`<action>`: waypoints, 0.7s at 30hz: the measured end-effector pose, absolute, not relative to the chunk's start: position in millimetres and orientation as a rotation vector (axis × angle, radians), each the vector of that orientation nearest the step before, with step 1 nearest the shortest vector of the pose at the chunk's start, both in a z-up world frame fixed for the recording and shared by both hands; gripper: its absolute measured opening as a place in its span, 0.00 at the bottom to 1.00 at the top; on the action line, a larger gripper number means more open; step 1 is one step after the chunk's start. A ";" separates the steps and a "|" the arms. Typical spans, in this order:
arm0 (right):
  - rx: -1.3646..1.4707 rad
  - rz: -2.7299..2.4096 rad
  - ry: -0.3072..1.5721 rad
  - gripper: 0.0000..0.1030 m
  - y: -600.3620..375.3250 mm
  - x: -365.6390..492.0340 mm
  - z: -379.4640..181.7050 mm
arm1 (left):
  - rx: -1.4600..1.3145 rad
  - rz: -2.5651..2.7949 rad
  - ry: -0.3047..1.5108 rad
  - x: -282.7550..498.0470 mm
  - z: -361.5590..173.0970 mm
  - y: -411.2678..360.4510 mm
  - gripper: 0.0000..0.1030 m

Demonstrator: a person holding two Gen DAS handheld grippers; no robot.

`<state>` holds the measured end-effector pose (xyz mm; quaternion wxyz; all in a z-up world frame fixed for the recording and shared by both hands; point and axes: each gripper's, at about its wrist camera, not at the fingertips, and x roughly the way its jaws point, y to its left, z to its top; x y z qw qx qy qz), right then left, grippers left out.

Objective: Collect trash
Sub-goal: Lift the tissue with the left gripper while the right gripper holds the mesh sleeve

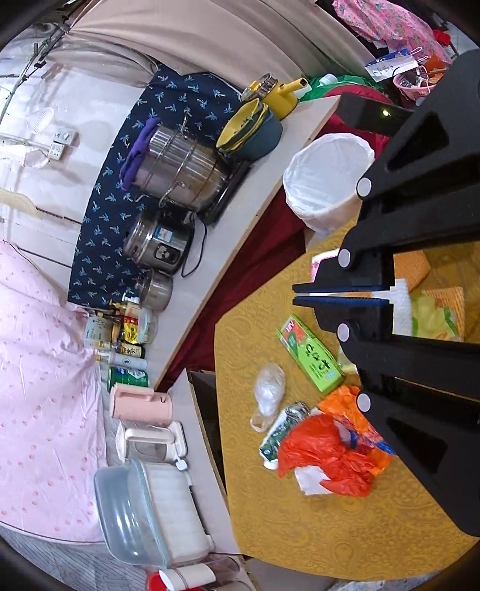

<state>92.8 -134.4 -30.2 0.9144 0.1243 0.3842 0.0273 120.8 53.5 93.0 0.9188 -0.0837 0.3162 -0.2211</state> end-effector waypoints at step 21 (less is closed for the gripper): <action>0.271 0.056 0.869 0.09 -132.9 96.4 -73.4 | -0.142 -0.358 0.841 105.3 2.4 73.9 0.63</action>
